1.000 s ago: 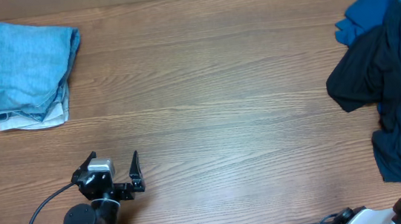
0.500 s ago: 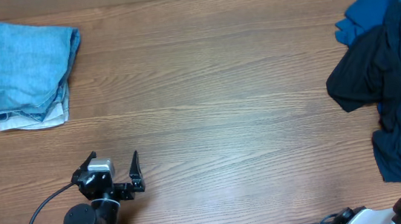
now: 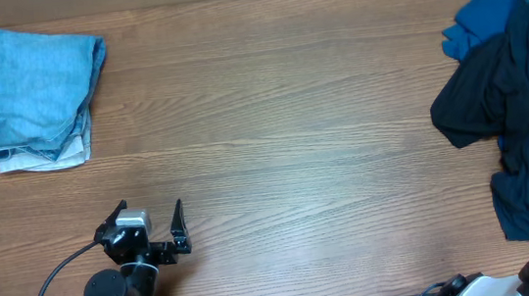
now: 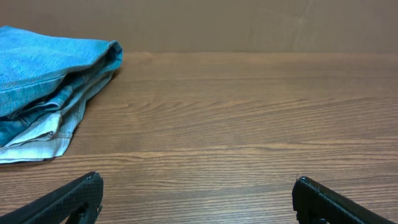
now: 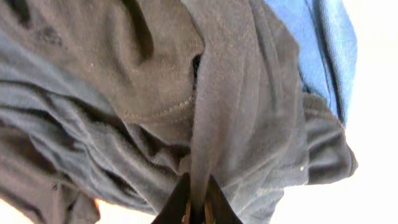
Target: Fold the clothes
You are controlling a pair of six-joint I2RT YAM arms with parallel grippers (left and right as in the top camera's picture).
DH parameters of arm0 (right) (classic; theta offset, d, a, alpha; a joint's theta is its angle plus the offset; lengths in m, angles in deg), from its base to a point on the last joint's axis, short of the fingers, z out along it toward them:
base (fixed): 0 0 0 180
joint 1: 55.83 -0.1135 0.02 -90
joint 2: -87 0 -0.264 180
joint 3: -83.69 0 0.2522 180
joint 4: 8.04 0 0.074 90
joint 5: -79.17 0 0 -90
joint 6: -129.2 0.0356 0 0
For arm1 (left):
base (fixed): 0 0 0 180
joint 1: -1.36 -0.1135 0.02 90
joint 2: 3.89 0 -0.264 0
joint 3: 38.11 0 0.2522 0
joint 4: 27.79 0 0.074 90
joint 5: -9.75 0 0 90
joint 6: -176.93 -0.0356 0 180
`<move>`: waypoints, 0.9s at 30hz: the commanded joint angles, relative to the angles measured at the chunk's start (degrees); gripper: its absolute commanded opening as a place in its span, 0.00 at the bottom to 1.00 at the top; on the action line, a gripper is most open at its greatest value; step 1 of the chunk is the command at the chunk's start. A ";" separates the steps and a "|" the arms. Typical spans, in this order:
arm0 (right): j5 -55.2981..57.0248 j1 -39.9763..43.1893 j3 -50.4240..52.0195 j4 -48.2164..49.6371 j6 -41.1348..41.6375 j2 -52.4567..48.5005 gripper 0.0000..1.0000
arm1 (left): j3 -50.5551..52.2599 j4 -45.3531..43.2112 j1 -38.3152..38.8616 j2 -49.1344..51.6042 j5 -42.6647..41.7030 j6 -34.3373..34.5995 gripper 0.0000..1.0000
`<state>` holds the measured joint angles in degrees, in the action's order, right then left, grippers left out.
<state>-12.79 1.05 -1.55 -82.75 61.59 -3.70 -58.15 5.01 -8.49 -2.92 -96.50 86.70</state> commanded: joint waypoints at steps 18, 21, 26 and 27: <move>-12.07 -68.30 -44.35 0.55 -22.88 -3.43 0.04 | 0.46 -0.04 -0.35 -0.33 0.26 -1.09 1.00; -12.17 -72.11 -44.35 0.39 -22.88 -9.70 0.04 | 0.46 -0.04 -0.35 -0.33 0.26 -1.09 1.00; -14.67 -74.88 -44.35 1.36 -22.84 -13.79 0.04 | 0.46 -0.04 -0.35 -0.33 0.28 -1.09 1.00; -14.69 -74.93 -44.37 1.55 -22.84 -13.79 0.04 | 0.46 -0.04 -0.35 -0.33 0.28 -1.09 1.00</move>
<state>-26.08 -73.26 -44.87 -82.36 39.21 -19.37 -58.11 5.01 -8.49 -2.92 -96.50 86.70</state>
